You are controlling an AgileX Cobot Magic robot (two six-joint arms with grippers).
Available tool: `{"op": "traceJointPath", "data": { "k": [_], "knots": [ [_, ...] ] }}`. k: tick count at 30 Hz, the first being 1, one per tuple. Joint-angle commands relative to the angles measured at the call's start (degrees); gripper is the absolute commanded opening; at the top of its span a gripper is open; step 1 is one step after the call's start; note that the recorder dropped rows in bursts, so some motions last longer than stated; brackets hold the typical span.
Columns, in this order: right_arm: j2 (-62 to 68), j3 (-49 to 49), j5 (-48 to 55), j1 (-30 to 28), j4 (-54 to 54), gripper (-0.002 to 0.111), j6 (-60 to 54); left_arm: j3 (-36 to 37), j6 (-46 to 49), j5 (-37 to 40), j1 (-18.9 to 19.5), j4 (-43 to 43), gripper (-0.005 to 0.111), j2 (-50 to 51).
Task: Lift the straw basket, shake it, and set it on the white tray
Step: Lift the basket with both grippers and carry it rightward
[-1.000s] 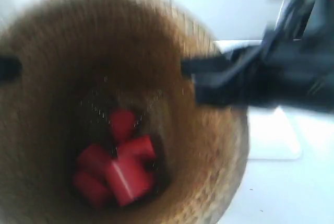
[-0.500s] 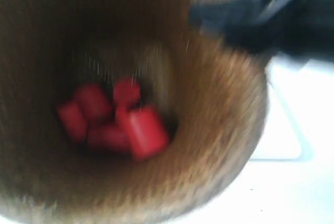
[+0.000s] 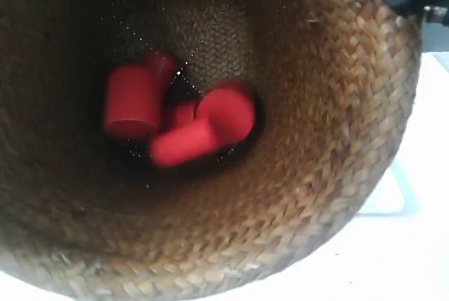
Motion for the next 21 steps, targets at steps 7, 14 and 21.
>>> {"op": "traceJointPath", "data": {
  "k": [7, 14, 21],
  "knots": [
    [1.4, -3.7, 3.2, 0.1, -0.6, 0.0, -0.1, 0.8, -1.5, 0.0, 0.0, 3.7, 0.0, -0.2],
    [3.1, 6.2, -6.5, 0.1, -1.5, 0.0, 2.2, 7.3, -8.2, -3.9, 0.0, 8.9, 0.0, -1.6],
    [6.5, 11.3, -8.1, 0.1, -6.2, 0.0, 8.7, 8.6, -16.1, 6.4, 0.0, 18.4, 0.0, 0.4]
  ]
}}
